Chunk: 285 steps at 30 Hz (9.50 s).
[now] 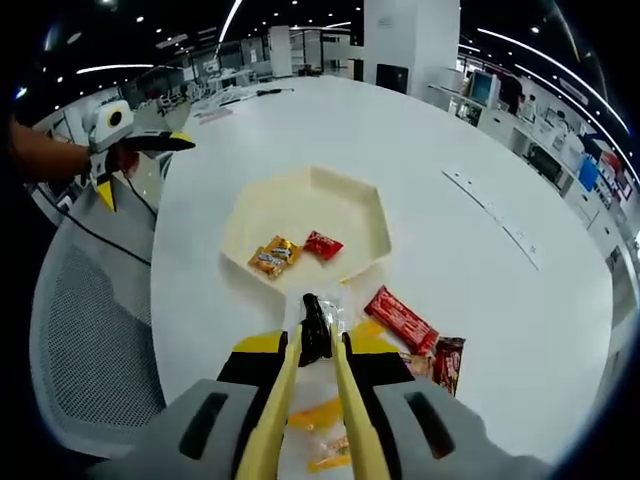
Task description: Place the target food into the container with the food tongs after gripping and lifting it, then release it inside without dropping or visibly crushing the food.
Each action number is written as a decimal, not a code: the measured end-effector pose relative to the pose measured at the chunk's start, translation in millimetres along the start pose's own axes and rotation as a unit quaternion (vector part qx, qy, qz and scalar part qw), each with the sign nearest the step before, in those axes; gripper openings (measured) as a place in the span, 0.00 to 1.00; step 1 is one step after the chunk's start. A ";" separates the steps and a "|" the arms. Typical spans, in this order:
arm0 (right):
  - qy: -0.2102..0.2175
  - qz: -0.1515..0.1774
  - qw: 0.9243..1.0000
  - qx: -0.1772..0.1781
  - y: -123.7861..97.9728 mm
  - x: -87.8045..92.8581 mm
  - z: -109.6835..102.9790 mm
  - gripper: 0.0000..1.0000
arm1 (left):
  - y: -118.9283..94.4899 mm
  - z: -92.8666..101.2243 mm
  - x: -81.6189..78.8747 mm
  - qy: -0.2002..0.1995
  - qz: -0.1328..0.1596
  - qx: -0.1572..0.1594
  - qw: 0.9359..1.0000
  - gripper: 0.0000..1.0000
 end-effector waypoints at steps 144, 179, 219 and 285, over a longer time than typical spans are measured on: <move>-0.056 0.073 0.996 0.011 -3.4 -60.6 25.8 0.28 | 1.1 -1.5 1.8 0.007 -0.008 -0.005 1.000 0.99; -0.044 0.068 0.996 0.032 -34.4 -12.5 21.1 0.29 | 1.5 -1.2 3.2 0.004 -0.013 -0.004 1.000 0.99; -0.070 0.047 0.996 0.013 11.8 3.5 12.5 0.29 | 1.1 -1.7 2.3 -0.004 -0.011 -0.006 1.000 0.99; -0.020 -0.049 0.998 -0.026 51.1 16.5 25.3 0.18 | 2.0 -4.3 3.3 -0.015 -0.015 -0.008 1.000 0.99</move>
Point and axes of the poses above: the point that each gripper's makers call its tool centre point, and the gripper's own axes: y roughly forward along the fingers, z roughly to its right, x roughly out of its underside, the point moved 9 cm from there along -y, roughly backward along the fingers, and after that the axes turned 10 degrees about -y, right-handed, at the moved point
